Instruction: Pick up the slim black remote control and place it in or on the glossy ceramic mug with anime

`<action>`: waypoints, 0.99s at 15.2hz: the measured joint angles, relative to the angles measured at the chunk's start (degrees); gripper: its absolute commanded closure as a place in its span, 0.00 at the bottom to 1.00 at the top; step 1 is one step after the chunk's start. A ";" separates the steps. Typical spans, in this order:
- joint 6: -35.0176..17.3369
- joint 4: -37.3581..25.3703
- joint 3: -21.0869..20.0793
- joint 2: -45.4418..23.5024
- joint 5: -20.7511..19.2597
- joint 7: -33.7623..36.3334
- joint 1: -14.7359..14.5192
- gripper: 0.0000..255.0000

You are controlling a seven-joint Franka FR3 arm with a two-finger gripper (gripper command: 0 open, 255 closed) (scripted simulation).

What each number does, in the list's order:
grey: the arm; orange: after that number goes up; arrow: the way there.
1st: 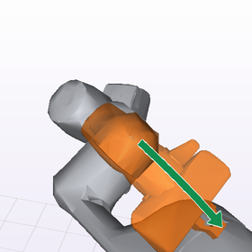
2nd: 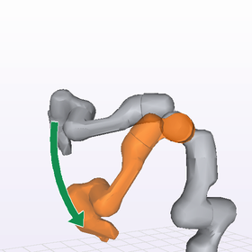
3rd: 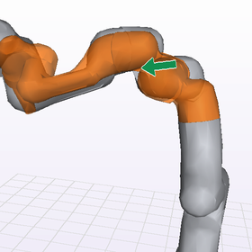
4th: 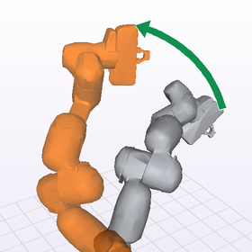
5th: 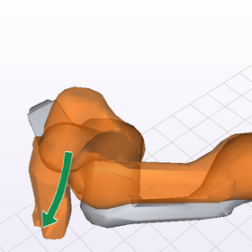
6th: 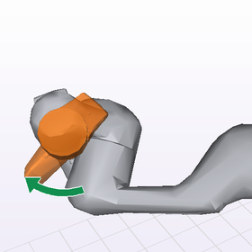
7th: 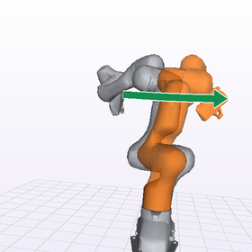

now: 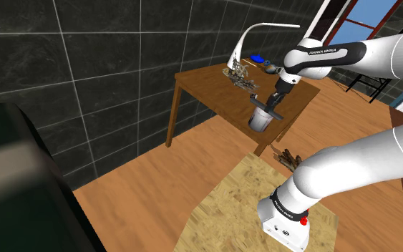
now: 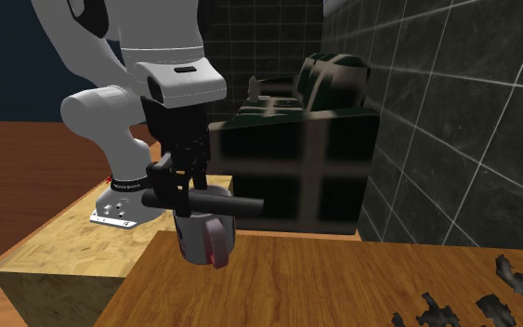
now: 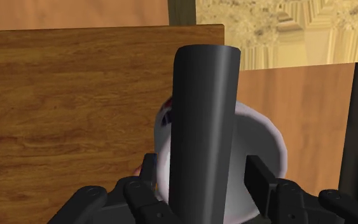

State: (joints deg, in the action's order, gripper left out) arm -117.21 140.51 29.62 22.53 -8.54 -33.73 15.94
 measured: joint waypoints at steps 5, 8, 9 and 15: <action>0.02 0.07 0.01 -0.05 0.02 -0.03 -0.01 0.00; 4.27 -2.76 -0.75 1.53 -0.14 0.32 0.14 0.00; 5.98 -4.31 -0.89 1.70 -0.04 0.22 0.11 0.00; 7.78 -5.77 -1.15 1.99 0.05 0.30 0.07 0.00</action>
State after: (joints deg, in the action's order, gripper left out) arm -109.43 134.75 28.46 24.53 -8.49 -33.44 16.01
